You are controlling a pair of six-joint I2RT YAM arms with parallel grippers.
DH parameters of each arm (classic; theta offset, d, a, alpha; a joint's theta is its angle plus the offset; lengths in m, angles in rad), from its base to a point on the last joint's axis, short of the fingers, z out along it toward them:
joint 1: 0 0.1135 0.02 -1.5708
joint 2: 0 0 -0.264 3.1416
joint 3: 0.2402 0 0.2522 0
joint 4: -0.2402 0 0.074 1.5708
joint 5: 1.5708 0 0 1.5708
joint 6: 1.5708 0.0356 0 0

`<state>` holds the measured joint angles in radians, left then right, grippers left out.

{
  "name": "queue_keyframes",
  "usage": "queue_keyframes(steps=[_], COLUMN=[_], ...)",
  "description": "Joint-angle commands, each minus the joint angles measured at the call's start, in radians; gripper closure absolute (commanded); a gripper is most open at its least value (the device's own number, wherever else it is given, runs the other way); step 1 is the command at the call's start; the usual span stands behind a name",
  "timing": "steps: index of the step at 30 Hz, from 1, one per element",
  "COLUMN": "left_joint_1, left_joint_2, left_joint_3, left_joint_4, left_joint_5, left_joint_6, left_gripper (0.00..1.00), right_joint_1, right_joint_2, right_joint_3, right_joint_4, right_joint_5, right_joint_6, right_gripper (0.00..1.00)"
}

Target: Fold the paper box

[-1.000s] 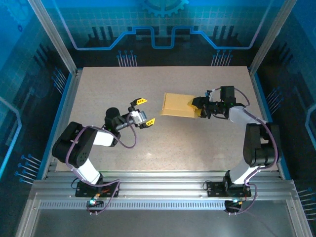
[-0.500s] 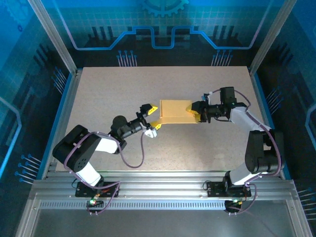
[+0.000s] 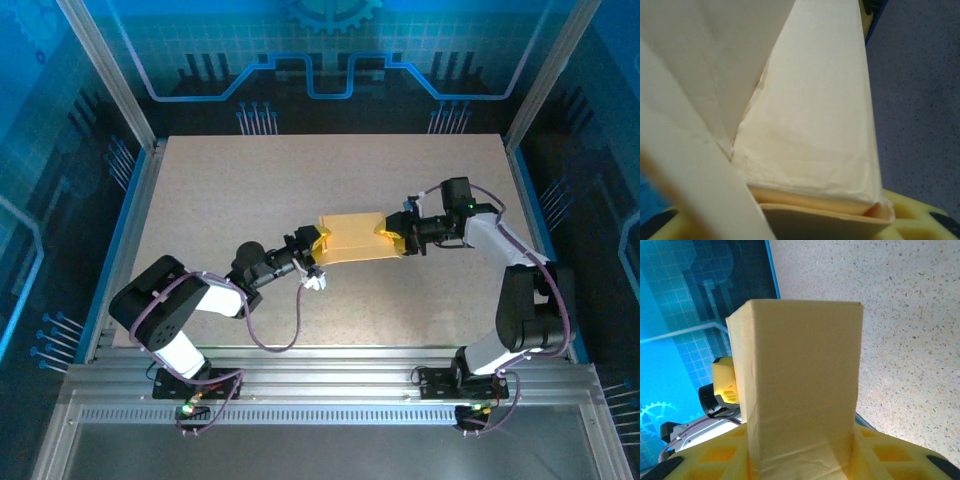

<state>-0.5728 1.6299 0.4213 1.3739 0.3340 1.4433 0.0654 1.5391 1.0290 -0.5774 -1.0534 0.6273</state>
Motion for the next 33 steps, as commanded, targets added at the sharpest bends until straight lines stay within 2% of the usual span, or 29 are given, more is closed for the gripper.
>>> queue_keyframes(steps=[1,5,10,12,15,18,20,25,28,31,33], left_joint_1=[-0.005,-0.005,-0.002,0.000,0.013,0.030,0.039,0.033,0.032,0.034,0.035], left_joint_2=[0.001,0.002,0.014,0.016,0.029,0.058,0.072,0.109,0.104,0.100,0.115], left_joint_3=[-0.007,-0.008,-0.001,0.008,0.016,0.023,0.022,-0.017,-0.049,-0.082,-0.101], left_joint_4=[0.027,0.027,0.026,0.027,0.027,0.027,0.027,0.029,0.028,0.026,0.028], left_joint_5=[-0.006,-0.006,-0.007,-0.018,-0.022,0.012,0.035,0.039,0.023,0.014,0.036], left_joint_6=[0.005,-0.015,-0.126,-0.242,-0.413,-0.587,-0.707,-0.845,-0.944,-1.052,-1.057], left_gripper=[0.59,0.61,0.61,0.61,0.61,0.63,0.67,0.61,0.66,0.65,0.69], right_joint_1=[0.010,0.008,-0.005,-0.022,-0.053,-0.075,-0.075,-0.037,0.000,0.051,0.121], right_joint_2=[-0.006,-0.008,-0.024,-0.040,-0.071,-0.117,-0.156,-0.245,-0.294,-0.356,-0.416], right_joint_3=[0.030,0.032,0.050,0.058,0.077,0.102,0.117,0.144,0.153,0.140,0.110], right_joint_4=[-0.042,-0.035,-0.025,-0.016,0.010,0.063,0.095,0.072,0.017,-0.038,-0.061], right_joint_5=[-0.021,-0.011,0.045,0.086,0.154,0.262,0.338,0.524,0.608,0.663,0.745], right_joint_6=[-0.021,-0.007,0.016,0.029,0.041,0.039,0.015,-0.179,-0.321,-0.465,-0.574], right_gripper=[0.58,0.57,0.33,0.25,0.18,0.14,0.13,0.14,0.14,0.15,0.15])
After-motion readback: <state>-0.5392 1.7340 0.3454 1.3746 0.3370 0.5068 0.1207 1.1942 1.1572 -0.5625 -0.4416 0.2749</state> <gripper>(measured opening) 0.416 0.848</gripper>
